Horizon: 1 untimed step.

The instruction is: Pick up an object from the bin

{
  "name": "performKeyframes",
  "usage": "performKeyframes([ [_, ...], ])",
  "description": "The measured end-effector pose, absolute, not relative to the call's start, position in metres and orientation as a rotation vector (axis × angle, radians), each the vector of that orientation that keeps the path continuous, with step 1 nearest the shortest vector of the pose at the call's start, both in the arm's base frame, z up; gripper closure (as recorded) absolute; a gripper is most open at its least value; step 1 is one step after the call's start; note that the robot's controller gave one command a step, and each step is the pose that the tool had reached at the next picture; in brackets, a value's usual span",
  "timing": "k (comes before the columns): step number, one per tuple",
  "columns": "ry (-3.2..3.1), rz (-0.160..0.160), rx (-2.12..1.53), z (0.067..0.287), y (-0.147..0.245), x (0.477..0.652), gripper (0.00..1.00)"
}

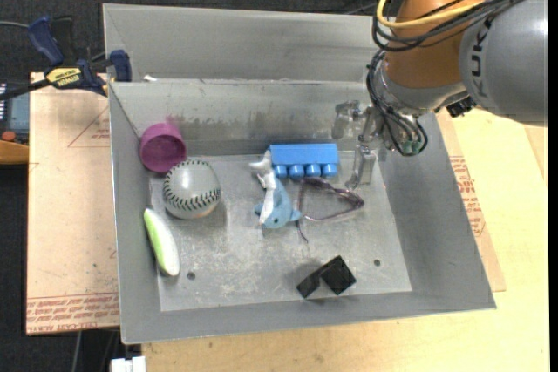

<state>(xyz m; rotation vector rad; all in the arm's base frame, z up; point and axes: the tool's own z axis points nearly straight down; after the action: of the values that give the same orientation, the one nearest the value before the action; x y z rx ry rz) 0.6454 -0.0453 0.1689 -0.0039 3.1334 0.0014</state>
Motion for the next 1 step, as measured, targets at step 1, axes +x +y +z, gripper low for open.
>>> performKeyframes([
  [1,3.124,0.002,-0.27,0.1231,-0.0244,0.6522,0.0],
])
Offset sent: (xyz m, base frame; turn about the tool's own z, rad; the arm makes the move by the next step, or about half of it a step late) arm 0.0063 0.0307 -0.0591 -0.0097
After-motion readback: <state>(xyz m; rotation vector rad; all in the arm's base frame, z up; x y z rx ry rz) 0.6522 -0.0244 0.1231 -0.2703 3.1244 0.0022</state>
